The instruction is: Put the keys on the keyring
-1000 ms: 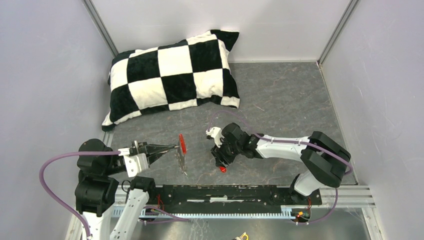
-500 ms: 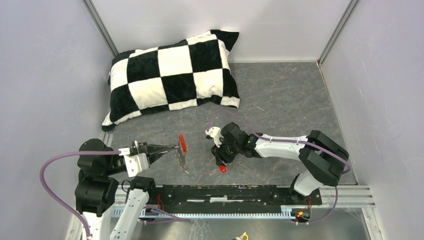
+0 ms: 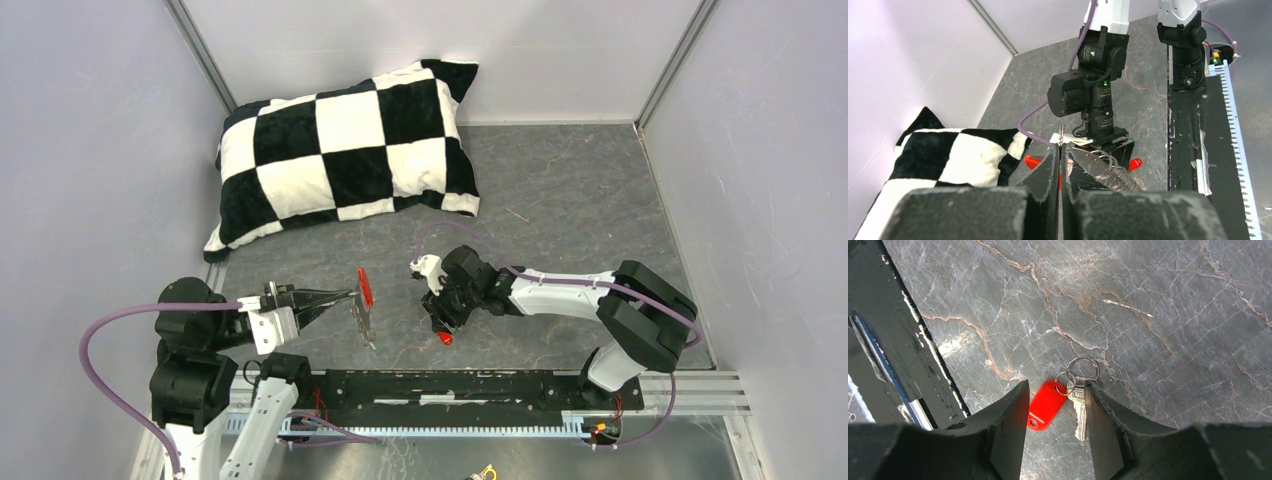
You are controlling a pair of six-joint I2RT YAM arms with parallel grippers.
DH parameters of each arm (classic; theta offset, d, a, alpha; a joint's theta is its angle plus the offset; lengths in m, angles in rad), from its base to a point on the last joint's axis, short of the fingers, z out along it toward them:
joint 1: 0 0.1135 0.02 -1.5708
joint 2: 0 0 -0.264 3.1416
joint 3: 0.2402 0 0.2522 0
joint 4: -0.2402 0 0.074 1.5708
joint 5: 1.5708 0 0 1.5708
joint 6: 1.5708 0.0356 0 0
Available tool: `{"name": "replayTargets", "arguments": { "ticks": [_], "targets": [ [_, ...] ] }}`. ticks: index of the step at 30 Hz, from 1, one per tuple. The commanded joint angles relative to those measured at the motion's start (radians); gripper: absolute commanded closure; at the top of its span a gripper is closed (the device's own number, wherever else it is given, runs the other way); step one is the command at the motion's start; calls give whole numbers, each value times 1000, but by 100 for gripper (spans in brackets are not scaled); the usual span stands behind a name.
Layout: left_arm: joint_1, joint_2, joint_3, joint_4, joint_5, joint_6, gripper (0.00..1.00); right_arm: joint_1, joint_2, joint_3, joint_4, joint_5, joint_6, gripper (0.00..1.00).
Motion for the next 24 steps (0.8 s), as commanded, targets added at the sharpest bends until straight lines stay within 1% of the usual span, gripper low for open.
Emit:
{"name": "replayTargets", "arguments": {
  "ticks": [1,9,12,15,18,19,24],
  "targets": [
    [6,-12,13,10,-15,29,98,-1,34,12,1,26,-26,49],
    [6,-13,17,10,-21,23,98,-6,74,28,-13,45,-41,47],
    [6,-13,16,9,-19,23,98,-8,74,28,-22,55,-45,49],
    [6,-15,17,9,-17,20,98,-7,82,48,-56,81,-47,58],
    [6,-16,20,10,-17,15,98,-8,106,85,-108,107,-48,70],
    [6,-17,20,10,-17,13,98,-8,111,87,-111,102,-45,74],
    [6,-20,25,9,-19,5,98,-7,90,69,-80,81,-31,88]
  ]
}}
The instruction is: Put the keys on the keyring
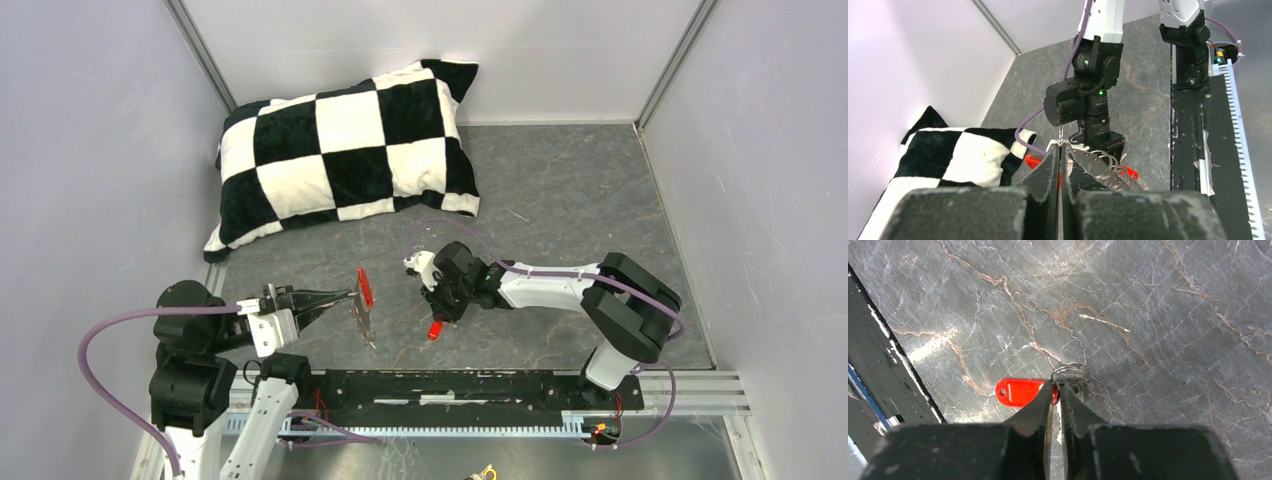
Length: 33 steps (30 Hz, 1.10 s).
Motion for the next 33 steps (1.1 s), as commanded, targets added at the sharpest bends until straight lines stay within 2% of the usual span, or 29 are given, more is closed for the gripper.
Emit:
{"name": "replayTargets", "arguments": {
  "ticks": [1,5,17,24,29,33],
  "targets": [
    [6,-9,26,10,-11,3,98,-1,0,-6,-33,16,1,91],
    [6,-11,28,10,-11,1,98,-3,-16,-13,-15,7,1,100],
    [5,-12,18,11,-10,6,98,-2,-107,-84,107,4,13,100],
    [6,-12,-6,9,0,15,98,-8,-241,-157,242,-132,28,100],
    [6,-16,-54,-83,49,154,97,-13,-316,-203,339,-263,96,100],
    [6,-14,-75,-105,52,198,98,-15,-361,-223,317,-258,96,100]
  ]
}}
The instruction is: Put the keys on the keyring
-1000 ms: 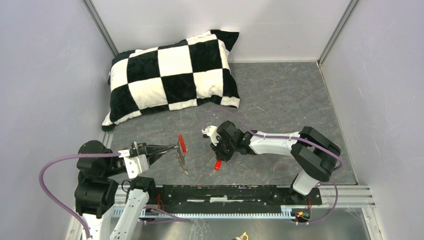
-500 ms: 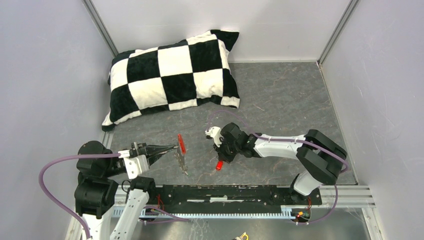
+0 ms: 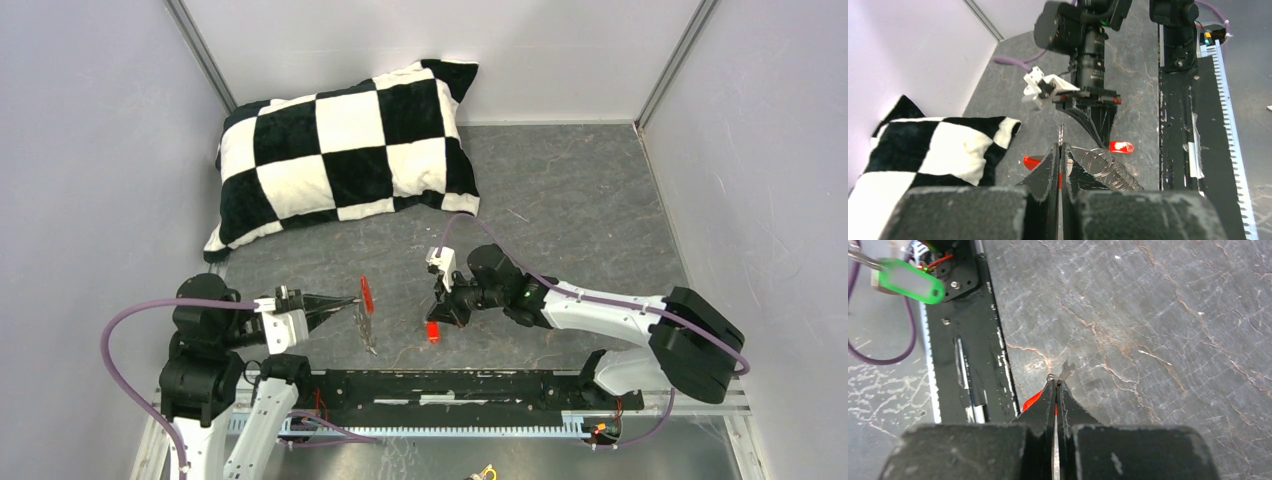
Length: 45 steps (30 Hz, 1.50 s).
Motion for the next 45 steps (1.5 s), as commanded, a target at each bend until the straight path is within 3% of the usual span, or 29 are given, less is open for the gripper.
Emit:
{"name": "replayTargets", "arguments": {
  "ticks": [1,11,29,34,38,41,45],
  "targets": [
    [6,1,-10,-35,34,101,98,-8,-59,-35,62,-67,25,100],
    [6,11,-68,-35,102,140,98,-11,-114,69,89,-266,98,100],
    [6,38,-114,-37,200,117,98,-9,-167,272,129,-342,197,100],
    [6,48,-113,-30,201,100,98,9,-158,310,78,-315,162,100],
    [6,45,-124,63,198,-20,98,70,-146,400,-85,-207,21,100],
    [6,47,-112,69,225,-16,98,132,-143,462,-190,-105,-92,100],
    [5,36,-86,69,246,12,98,162,-181,430,-156,-97,-125,100]
  ]
}}
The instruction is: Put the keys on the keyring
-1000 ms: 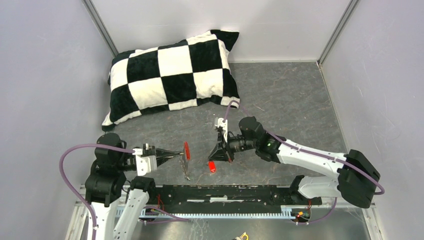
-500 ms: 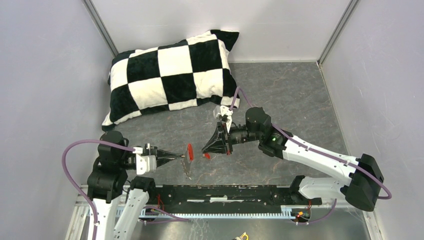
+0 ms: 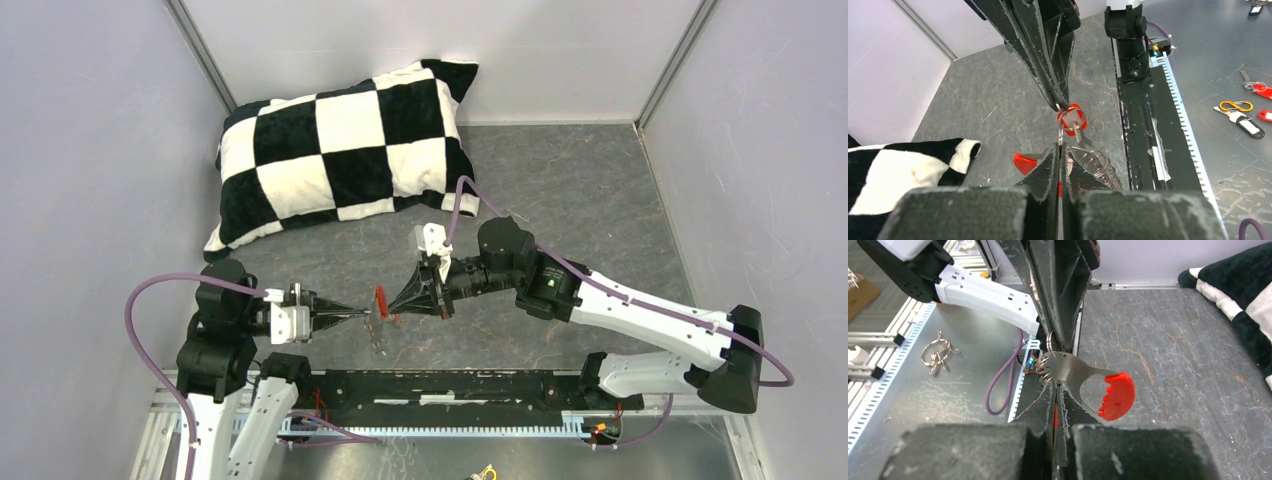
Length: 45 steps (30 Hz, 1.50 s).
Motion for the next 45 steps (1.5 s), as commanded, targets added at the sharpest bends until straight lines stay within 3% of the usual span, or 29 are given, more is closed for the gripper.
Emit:
{"name": "replayTargets", "arguments": {
  "ticks": [1,7,11,18,25,30,35,45],
  "targets": [
    [6,-7,41,51,52,-3,98,20,-43,2,-7,51,-72,100],
    [6,-15,76,51,37,75,98,32,-36,9,-3,-4,-10,100],
    [6,3,109,50,43,67,98,32,-54,-44,156,-16,104,100],
    [6,2,99,87,12,29,98,32,-21,-51,248,-53,293,100],
    [6,-11,74,124,-24,57,98,32,-41,-190,467,39,489,100],
    [6,-22,49,132,-65,141,98,31,-44,-228,547,87,531,100],
    [5,-32,2,277,-94,72,98,32,-34,-236,620,137,549,100],
    [6,-28,6,279,-92,115,98,23,30,-228,697,135,619,100]
  ]
}}
